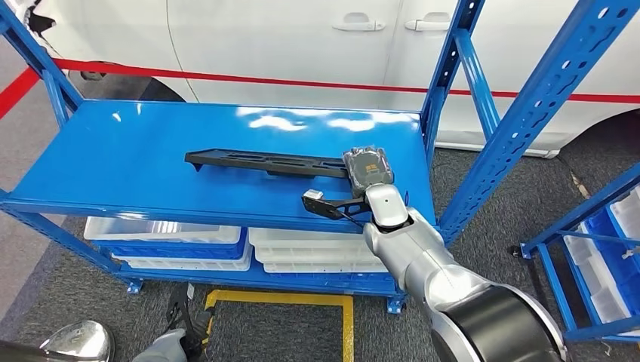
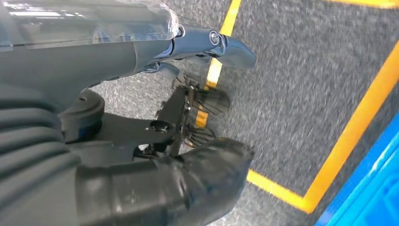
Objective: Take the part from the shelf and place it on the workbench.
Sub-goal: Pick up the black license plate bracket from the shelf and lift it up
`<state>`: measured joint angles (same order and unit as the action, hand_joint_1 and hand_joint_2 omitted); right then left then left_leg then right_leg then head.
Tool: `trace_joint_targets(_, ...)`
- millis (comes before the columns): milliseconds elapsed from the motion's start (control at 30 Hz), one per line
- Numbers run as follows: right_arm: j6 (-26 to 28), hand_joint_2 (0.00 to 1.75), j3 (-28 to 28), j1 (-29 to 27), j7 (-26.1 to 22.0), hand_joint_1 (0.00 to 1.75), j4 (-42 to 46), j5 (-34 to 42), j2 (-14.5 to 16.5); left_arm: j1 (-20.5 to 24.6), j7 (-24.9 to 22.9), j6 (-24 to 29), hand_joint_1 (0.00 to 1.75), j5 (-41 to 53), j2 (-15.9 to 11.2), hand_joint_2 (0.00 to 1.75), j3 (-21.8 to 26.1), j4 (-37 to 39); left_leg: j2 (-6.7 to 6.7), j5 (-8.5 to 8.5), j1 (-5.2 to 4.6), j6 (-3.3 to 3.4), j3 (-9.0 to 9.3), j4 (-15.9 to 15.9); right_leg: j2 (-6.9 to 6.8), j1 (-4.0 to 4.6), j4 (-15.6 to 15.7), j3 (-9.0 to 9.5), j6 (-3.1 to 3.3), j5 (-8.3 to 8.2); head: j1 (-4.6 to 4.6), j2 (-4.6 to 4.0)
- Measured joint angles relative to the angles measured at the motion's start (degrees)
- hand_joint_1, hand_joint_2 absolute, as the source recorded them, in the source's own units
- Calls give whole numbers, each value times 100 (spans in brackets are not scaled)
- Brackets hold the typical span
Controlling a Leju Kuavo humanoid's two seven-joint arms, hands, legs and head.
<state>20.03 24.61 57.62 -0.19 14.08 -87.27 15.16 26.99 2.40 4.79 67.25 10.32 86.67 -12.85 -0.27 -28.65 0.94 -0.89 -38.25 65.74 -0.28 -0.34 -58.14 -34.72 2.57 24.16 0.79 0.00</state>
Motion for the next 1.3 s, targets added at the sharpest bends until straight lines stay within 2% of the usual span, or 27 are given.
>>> trace_joint_targets(33,-1,175,-6,-7,2,175,0,-19,-3,-3,-8,26,0,27,2,175,-10,1,0,-173,10,-20,-181,396,-3,0,-4,-11,8,-2,-2,0)
trace_joint_targets(67,-1,175,-12,-16,3,175,0,-38,-3,-11,-16,41,0,20,4,175,-20,1,1,-268,22,-38,-323,702,-2,0,-12,-19,9,-3,-1,0)
trace_joint_targets(100,-1,175,-21,-22,5,175,0,-54,-4,-19,-27,38,0,-16,5,175,-23,2,2,-266,34,-56,-389,845,1,-3,-24,-26,7,0,-2,0)
trace_joint_targets(133,-2,175,-31,-22,9,175,0,-64,-5,-24,-36,19,0,-67,6,175,-19,2,5,-146,48,-70,-332,736,6,-9,-40,-29,-2,6,-2,0)
trace_joint_targets(200,-2,175,-52,-13,19,175,0,-75,-9,-24,-51,-22,0,-143,4,175,-10,2,13,228,77,-89,34,-3,16,-24,-85,-33,-41,32,-1,0)
trace_joint_targets(267,-1,175,-77,2,34,175,0,-85,-15,-18,-53,-18,0,-161,5,175,-8,2,9,400,69,-54,318,-591,28,-10,-134,-65,-103,53,0,0)
trace_joint_targets(367,1,175,-121,12,63,175,0,-97,-29,-21,-61,-3,0,-166,9,175,-7,2,-4,407,43,67,345,-690,44,8,-133,-99,-198,35,5,0)
trace_joint_targets(433,3,175,-140,18,74,175,0,-101,-45,-14,-77,-11,0,-164,10,175,-7,3,7,438,53,147,348,-718,44,-11,-250,-148,-257,127,6,0)
trace_joint_targets(467,6,175,-145,20,75,175,0,-102,-52,-8,-84,-17,0,-161,10,175,-7,3,15,451,60,184,349,-733,42,-20,-452,-237,-279,259,6,0)
trace_joint_targets(533,9,175,-154,7,77,175,-1,-104,-68,-3,-100,-21,0,-160,11,175,-7,4,25,456,50,231,335,-737,39,-32,-1167,-565,-308,626,7,0)
trace_joint_targets(567,11,175,-158,-6,78,175,-2,-104,-75,-7,-109,-23,0,-158,11,175,-7,4,26,457,43,238,329,-736,38,-35,-1518,-732,-316,756,7,0)
trace_joint_targets(600,13,175,-164,-17,80,175,-2,-105,-83,-11,-121,-27,0,-156,11,175,-7,4,26,457,38,242,326,-735,38,-38,-1723,-831,-318,793,7,0)
trace_joint_targets(633,18,175,-170,-20,82,175,-1,-105,-86,-15,-131,-32,0,-154,11,175,-7,4,23,457,36,242,327,-732,38,-39,-1708,-823,-312,717,7,0)
trace_joint_targets(667,30,175,-177,-15,90,175,-1,-105,-88,-16,-136,-35,0,-151,11,175,-7,4,19,456,36,239,332,-730,38,-39,-1460,-700,-297,548,7,0)
trace_joint_targets(733,69,175,-196,7,120,175,0,-105,-89,-12,-140,-38,0,-146,16,175,-7,4,8,447,25,215,336,-718,38,-26,-667,-309,-251,202,8,0)
trace_joint_targets(767,84,175,-210,17,137,175,0,-104,-89,-9,-141,-39,0,-144,19,175,-7,4,1,445,16,189,331,-713,39,-14,-366,-168,-228,108,6,0)
trace_joint_targets(800,93,175,-225,23,151,175,0,-104,-89,-6,-141,-39,0,-143,21,175,-7,4,-3,445,7,158,324,-711,41,2,-204,-100,-209,81,4,0)
trace_joint_targets(833,94,175,-239,27,157,175,0,-104,-89,-4,-142,-39,0,-143,22,175,-7,4,-7,450,2,122,319,-715,43,21,-169,-94,-195,98,3,0)
trace_joint_targets(933,98,175,-275,49,170,175,11,-111,-80,-1,-145,-39,0,-144,19,175,-7,4,-8,391,21,24,291,-657,25,-6,-101,-57,-101,54,1,0)
trace_joint_targets(1000,102,175,-288,67,194,175,21,-124,-73,-2,-150,-38,0,-144,15,175,-7,4,-3,112,31,-22,86,-201,2,-32,-51,-29,-37,27,-3,0)
trace_joint_targets(1067,107,175,-292,62,216,175,22,-143,-74,-15,-162,-35,0,-144,15,175,-7,4,-1,-222,37,-56,-257,547,-2,-29,-48,-37,-12,26,-4,0)
trace_joint_targets(1100,112,175,-292,52,226,175,21,-152,-74,-23,-170,-33,0,-144,15,175,-7,4,-1,-279,40,-68,-373,790,1,-27,-52,-39,-10,27,-4,0)
trace_joint_targets(1133,115,175,-293,46,241,175,21,-159,-73,-29,-175,-30,0,-144,15,175,-7,4,1,-225,42,-76,-396,830,5,-28,-56,-38,-12,29,-3,0)
trace_joint_targets(1167,117,175,-294,44,262,175,21,-163,-73,-30,-181,-27,0,-144,13,175,-7,4,3,-69,44,-78,-309,642,11,-30,-64,-33,-19,34,-4,0)
trace_joint_targets(1233,109,175,-298,54,306,175,22,-169,-73,-22,-198,-24,0,-145,8,175,-7,4,8,303,47,-66,60,-118,20,-30,-89,-26,-54,57,-3,0)
trace_joint_targets(1300,98,175,-309,71,352,175,22,-175,-78,-14,-221,-25,0,-145,6,175,-7,4,3,441,30,-11,303,-632,28,-8,-120,-43,-108,74,3,0)
